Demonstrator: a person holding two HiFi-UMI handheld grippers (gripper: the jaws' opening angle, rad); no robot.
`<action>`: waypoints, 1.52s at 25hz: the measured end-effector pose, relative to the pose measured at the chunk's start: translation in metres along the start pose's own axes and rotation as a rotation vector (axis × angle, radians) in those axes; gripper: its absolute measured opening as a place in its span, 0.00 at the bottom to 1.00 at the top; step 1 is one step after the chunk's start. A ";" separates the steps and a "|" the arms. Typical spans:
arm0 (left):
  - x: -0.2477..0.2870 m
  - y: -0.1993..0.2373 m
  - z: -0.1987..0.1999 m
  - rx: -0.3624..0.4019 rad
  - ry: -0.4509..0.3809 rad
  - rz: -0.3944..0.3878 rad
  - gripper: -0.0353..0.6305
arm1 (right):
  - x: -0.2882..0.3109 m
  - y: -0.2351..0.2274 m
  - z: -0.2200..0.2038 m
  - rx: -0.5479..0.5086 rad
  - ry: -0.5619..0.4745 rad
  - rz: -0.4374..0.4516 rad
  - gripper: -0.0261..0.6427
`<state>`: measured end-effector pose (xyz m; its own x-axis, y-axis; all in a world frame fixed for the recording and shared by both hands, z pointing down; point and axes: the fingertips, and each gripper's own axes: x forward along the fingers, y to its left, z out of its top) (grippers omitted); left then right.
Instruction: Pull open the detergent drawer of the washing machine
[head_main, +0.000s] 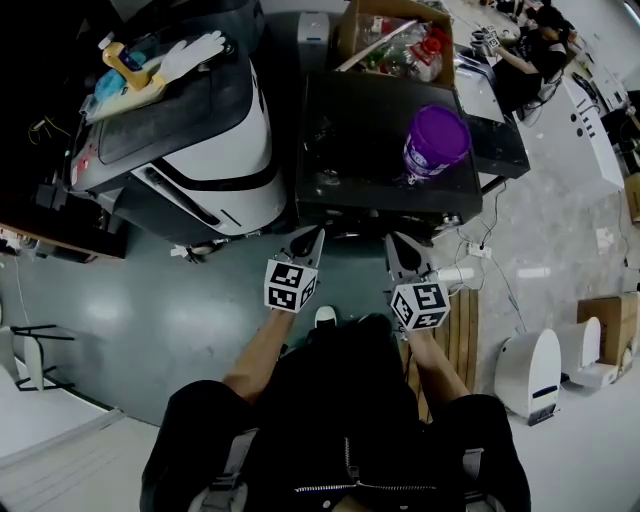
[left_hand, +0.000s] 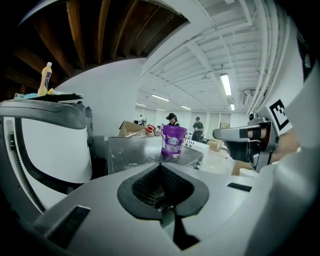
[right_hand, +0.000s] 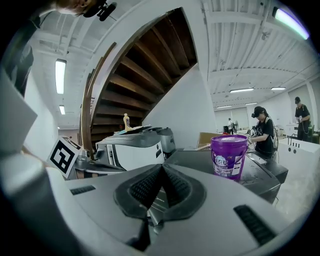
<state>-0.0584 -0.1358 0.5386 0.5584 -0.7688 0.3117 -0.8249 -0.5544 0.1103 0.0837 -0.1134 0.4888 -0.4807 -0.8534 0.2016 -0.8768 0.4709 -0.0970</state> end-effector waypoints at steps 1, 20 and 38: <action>0.003 0.002 -0.001 -0.002 0.003 -0.001 0.08 | 0.003 -0.001 -0.001 0.001 0.002 0.001 0.05; 0.054 0.025 -0.060 -0.256 0.117 0.033 0.08 | 0.066 -0.035 0.002 0.003 0.018 0.095 0.05; 0.099 0.062 -0.132 -1.242 -0.269 -0.001 0.36 | 0.105 -0.070 -0.011 0.027 0.089 0.169 0.05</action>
<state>-0.0658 -0.2038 0.7004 0.4388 -0.8897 0.1262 -0.2701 0.0034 0.9628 0.0953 -0.2334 0.5276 -0.6189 -0.7392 0.2656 -0.7845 0.5984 -0.1626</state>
